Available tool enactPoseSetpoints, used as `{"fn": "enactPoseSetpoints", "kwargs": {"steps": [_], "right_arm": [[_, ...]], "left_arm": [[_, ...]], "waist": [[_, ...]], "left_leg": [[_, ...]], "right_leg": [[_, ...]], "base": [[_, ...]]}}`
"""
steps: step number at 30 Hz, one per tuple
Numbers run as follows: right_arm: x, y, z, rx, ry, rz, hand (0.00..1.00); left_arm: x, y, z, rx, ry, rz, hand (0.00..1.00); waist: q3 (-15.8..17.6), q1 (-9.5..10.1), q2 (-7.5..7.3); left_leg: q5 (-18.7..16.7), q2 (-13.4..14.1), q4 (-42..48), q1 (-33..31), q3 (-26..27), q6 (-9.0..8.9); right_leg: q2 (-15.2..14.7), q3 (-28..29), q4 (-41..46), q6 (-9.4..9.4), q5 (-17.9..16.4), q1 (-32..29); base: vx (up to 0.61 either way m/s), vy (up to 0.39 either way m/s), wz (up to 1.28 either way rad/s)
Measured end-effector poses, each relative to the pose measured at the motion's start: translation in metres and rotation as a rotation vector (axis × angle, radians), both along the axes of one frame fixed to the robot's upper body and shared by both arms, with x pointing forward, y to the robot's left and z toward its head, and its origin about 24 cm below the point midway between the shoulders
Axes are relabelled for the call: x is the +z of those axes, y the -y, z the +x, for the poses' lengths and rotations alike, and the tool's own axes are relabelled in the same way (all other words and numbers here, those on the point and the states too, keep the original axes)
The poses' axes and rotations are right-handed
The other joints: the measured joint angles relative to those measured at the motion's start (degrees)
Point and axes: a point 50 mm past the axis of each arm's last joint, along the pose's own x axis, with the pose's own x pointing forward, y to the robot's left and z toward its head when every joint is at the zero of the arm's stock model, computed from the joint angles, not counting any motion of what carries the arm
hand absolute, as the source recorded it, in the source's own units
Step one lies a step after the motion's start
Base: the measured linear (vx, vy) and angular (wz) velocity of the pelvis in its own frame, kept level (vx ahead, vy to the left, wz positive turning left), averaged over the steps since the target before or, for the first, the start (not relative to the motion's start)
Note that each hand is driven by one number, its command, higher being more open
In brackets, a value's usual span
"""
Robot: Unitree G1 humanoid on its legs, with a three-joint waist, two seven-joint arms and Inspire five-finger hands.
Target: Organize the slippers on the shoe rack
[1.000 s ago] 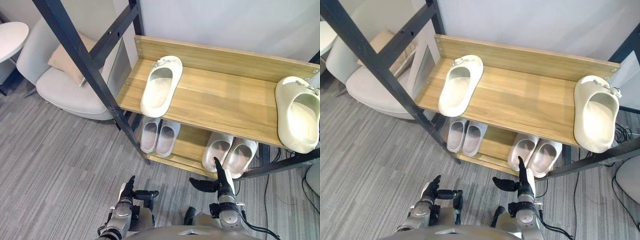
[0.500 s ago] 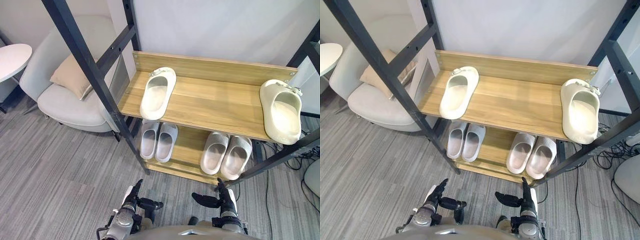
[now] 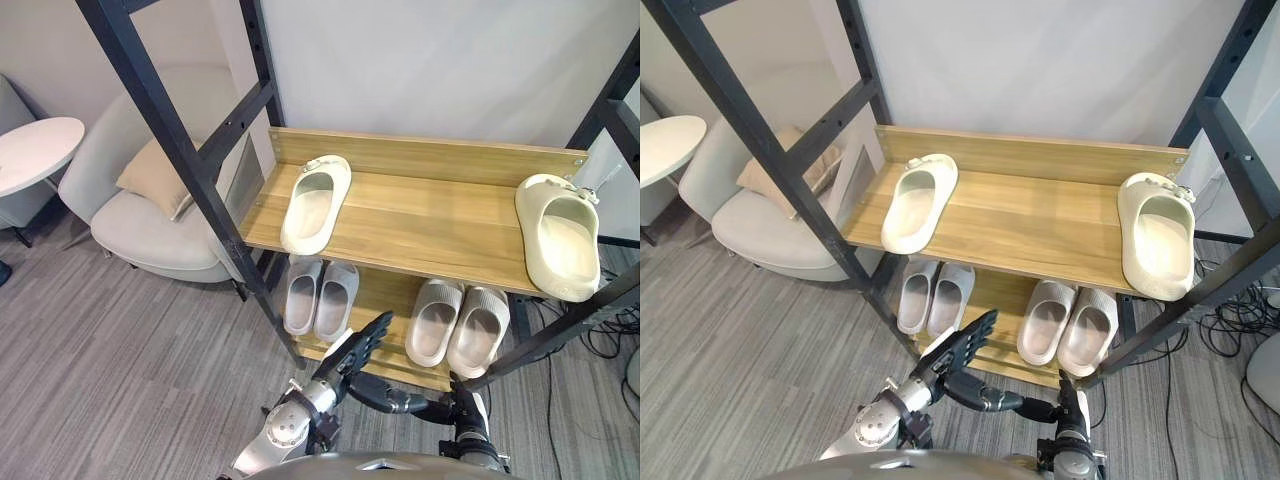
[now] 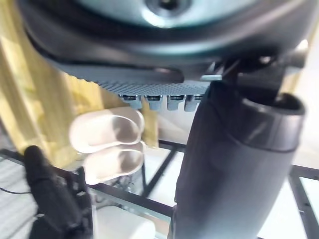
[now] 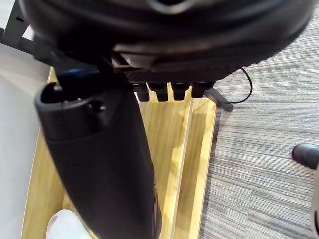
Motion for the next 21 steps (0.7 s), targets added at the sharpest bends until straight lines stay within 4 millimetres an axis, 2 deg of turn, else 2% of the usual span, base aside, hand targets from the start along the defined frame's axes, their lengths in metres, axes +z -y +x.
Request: {"fn": "enactPoseSetpoints", "kwargs": {"steps": [1, 3, 11, 21], "right_arm": [[0.000, 0.001, -0.001, 0.002, -0.005, -0.001, 1.00], [-0.001, 0.001, -0.002, 0.002, -0.007, -0.002, 1.00], [-0.007, 0.008, -0.018, 0.000, -0.077, -0.014, 1.00], [-0.012, 0.005, -0.033, 0.017, -0.133, -0.002, 1.00]], "left_arm": [[0.011, 0.001, 0.002, 0.011, 0.021, -0.049, 1.00], [0.016, 0.002, 0.003, 0.016, 0.025, -0.070, 1.00], [0.016, 0.002, 0.003, 0.061, -0.026, -0.103, 1.00], [0.012, 0.003, 0.002, 0.088, -0.064, -0.077, 1.00]], "waist": [[-0.4, 0.01, 0.00], [-0.6, -0.01, -0.03], [-1.4, 0.04, -0.99], [-3.4, 0.03, -2.24]], "left_leg": [[0.0, 0.1, -0.2, 0.1, 0.0, -0.01], [0.0, 0.2, -0.3, 0.2, 0.0, -0.01], [-0.2, 0.1, -0.1, 0.2, 0.0, -0.03], [-0.7, 0.2, 1.0, -0.4, -0.2, -0.14]], "right_leg": [[0.1, 0.0, 0.0, -0.02, 0.0, 0.0], [0.2, 0.0, 0.0, -0.04, -0.1, 0.0], [-0.3, 0.2, 1.7, 0.11, -1.2, -0.6], [-0.6, 0.4, 4.4, -0.24, -2.7, -1.8]], "base": [[0.00, 0.000, 0.00], [0.00, 0.000, 0.00], [0.00, 0.000, 0.00], [-0.01, -0.004, 0.00]]}}
